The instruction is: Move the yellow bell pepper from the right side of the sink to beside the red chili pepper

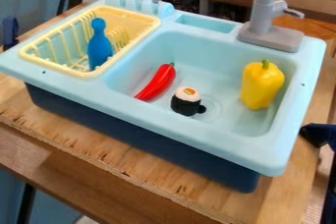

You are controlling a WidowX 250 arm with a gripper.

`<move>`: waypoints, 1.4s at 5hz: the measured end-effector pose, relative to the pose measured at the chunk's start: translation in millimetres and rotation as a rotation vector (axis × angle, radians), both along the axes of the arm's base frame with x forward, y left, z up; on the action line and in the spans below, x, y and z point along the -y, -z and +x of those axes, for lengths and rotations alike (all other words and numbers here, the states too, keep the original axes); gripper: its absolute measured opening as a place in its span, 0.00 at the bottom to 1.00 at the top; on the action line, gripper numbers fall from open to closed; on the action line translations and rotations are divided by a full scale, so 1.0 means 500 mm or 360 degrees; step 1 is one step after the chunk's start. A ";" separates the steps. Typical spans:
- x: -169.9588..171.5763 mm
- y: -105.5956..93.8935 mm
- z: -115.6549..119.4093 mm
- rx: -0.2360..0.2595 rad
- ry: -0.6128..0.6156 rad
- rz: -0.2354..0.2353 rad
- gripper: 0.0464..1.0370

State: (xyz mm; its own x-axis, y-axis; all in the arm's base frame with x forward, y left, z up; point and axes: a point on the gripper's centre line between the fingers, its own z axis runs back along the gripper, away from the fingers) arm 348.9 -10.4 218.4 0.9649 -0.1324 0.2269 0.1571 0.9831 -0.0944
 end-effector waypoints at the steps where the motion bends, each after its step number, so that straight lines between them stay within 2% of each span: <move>1: 0.066 0.035 -0.006 -0.0004 0.0185 -0.0079 0.96; 2: 0.110 0.080 -0.012 -0.0028 0.0346 -0.0100 0.96; 3: 0.133 0.115 -0.013 -0.0108 0.0383 0.0011 0.96; 4: 0.147 0.115 0.002 -0.0086 0.0399 0.0080 0.96; 5: 0.152 0.121 0.024 -0.0106 0.0411 0.0160 0.96; 6: 0.158 0.106 0.045 -0.0070 0.0449 0.0168 0.96; 7: 0.163 0.113 0.060 -0.0070 0.0458 0.0153 0.96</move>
